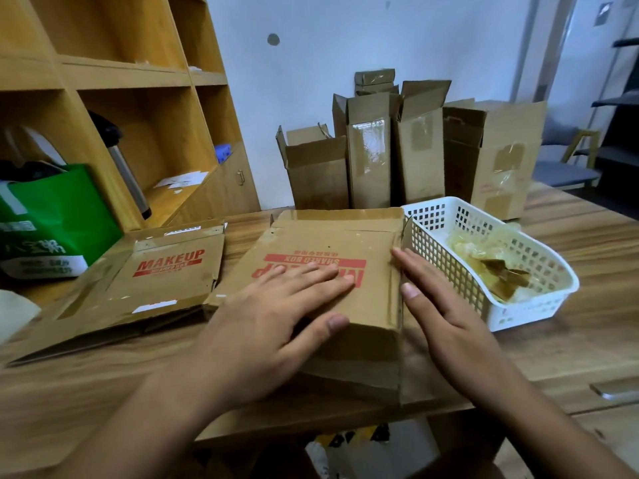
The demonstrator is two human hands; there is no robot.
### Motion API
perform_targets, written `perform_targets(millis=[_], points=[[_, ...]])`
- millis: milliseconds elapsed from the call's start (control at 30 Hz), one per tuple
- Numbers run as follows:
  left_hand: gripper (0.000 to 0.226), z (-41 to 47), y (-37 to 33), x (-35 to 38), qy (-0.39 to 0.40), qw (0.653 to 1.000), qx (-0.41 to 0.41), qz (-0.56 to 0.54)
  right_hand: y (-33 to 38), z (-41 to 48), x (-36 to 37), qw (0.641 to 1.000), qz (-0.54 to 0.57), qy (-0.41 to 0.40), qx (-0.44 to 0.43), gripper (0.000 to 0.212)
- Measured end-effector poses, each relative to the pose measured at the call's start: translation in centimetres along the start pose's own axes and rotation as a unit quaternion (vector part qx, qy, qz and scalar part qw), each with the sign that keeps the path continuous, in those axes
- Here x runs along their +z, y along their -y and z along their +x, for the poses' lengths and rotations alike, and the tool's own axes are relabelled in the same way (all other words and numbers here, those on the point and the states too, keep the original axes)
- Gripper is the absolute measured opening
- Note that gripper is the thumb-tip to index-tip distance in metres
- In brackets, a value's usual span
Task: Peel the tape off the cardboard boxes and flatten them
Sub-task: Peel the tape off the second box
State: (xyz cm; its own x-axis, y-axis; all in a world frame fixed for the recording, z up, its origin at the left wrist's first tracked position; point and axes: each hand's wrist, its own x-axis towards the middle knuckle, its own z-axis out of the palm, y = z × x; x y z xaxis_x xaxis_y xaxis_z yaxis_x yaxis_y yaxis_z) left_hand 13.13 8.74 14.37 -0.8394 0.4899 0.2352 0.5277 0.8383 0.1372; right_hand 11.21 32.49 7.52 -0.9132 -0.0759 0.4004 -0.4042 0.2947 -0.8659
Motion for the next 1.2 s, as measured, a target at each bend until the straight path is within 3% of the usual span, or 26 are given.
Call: perform_targets(millis=[200, 433, 600, 700, 1200], points=[[0.051, 0.3, 2.3, -0.2, -0.021, 0.997, 0.016, -0.072, 0.0, -1.9, 0.9, 0.999, -0.001, 0.021, -0.035, 0.046], [0.041, 1.2, 4.2, -0.1, -0.055, 0.985, -0.004, -0.162, -1.5, -4.6, 1.4, 0.993, 0.086, 0.069, -0.040, 0.047], [0.032, 2.3, 4.3, 0.0, -0.067, 0.983, -0.013, -0.172, -4.0, -4.3, 1.1, 0.988, 0.148, -0.023, 0.039, 0.042], [0.030, 2.6, 4.3, 0.2, -0.076, 0.980, -0.010, -0.182, -4.4, -4.1, 1.4, 0.986, 0.149, -0.035, 0.061, 0.039], [0.035, 2.4, 4.9, 1.8, -0.116, 0.978, -0.005, -0.174, -3.9, -4.1, 3.3, 0.987, 0.149, -0.053, 0.030, 0.042]])
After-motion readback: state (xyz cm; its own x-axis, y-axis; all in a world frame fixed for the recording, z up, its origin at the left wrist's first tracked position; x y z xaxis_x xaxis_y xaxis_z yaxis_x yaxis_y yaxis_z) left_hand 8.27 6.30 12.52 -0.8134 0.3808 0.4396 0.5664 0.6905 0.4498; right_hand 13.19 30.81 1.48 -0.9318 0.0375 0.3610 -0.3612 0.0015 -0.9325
